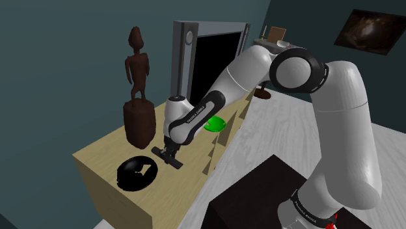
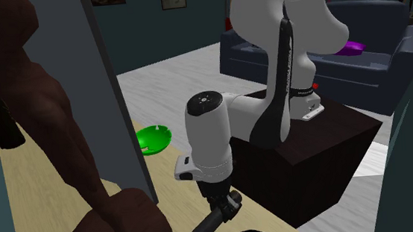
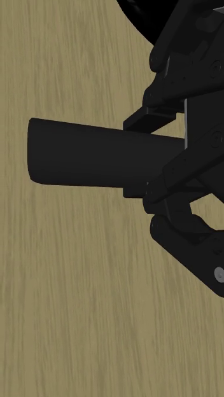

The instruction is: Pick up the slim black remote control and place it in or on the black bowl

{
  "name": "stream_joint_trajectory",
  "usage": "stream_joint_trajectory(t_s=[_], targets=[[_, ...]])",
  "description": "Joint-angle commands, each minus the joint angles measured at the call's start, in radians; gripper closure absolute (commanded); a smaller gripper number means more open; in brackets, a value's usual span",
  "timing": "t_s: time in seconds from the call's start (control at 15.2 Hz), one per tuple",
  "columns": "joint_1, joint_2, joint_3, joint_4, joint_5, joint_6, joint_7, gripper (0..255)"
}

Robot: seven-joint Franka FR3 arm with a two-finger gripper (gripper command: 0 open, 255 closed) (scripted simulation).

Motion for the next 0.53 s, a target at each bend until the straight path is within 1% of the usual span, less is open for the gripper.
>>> stream_joint_trajectory(t_s=[0.0, 0.46], targets=[[-0.004, -0.025, 0.005, -0.006, 0.005, -0.019, -0.002, 255], [-0.017, -0.105, 0.021, -0.021, 0.021, -0.083, -0.008, 255]])
